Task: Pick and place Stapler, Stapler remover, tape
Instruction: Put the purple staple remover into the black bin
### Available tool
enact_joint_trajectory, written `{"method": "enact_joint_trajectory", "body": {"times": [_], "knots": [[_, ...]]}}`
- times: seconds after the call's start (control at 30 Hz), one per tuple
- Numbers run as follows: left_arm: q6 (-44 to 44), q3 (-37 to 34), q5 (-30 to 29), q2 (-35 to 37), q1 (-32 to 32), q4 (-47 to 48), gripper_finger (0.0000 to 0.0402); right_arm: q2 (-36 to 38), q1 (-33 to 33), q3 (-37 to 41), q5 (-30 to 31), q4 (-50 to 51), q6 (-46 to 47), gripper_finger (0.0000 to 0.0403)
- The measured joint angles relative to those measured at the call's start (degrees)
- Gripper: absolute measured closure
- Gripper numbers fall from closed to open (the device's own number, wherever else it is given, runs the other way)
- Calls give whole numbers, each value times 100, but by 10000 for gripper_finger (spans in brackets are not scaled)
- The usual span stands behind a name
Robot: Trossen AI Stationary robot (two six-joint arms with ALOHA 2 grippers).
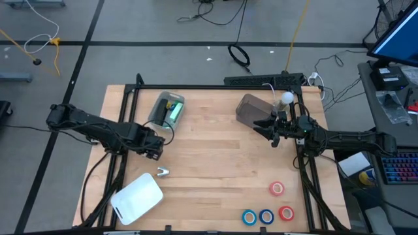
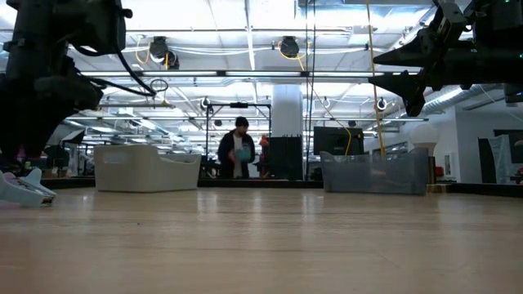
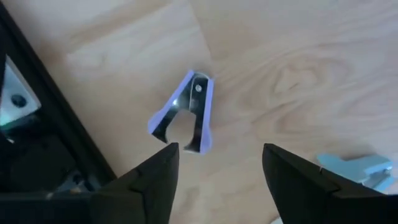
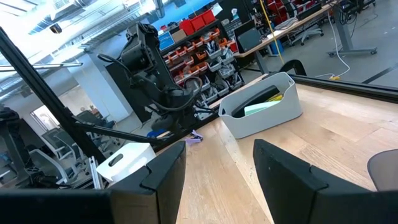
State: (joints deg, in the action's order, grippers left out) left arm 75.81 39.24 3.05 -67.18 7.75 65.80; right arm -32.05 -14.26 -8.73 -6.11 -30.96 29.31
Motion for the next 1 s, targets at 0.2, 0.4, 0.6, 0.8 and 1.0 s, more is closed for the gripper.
{"method": "enact_joint_trajectory", "body": {"times": [0.2, 0.4, 0.6, 0.8, 1.0], "knots": [[-126, 2, -102, -209, 0, -7, 211, 2, 0, 0, 2, -2, 1, 222], [-324, 2, -102, -673, 0, -12, 223, 0, 0, 0, 4, -2, 4, 222], [-343, 2, 0, -999, 0, -24, 216, 2, 0, 0, 4, -2, 4, 222], [-361, 2, 103, -1254, 0, -204, 233, 0, 0, 0, 7, 0, 4, 222], [-551, 2, 108, -1565, 0, -454, 260, 2, 0, 0, 7, 0, 4, 222]]}}
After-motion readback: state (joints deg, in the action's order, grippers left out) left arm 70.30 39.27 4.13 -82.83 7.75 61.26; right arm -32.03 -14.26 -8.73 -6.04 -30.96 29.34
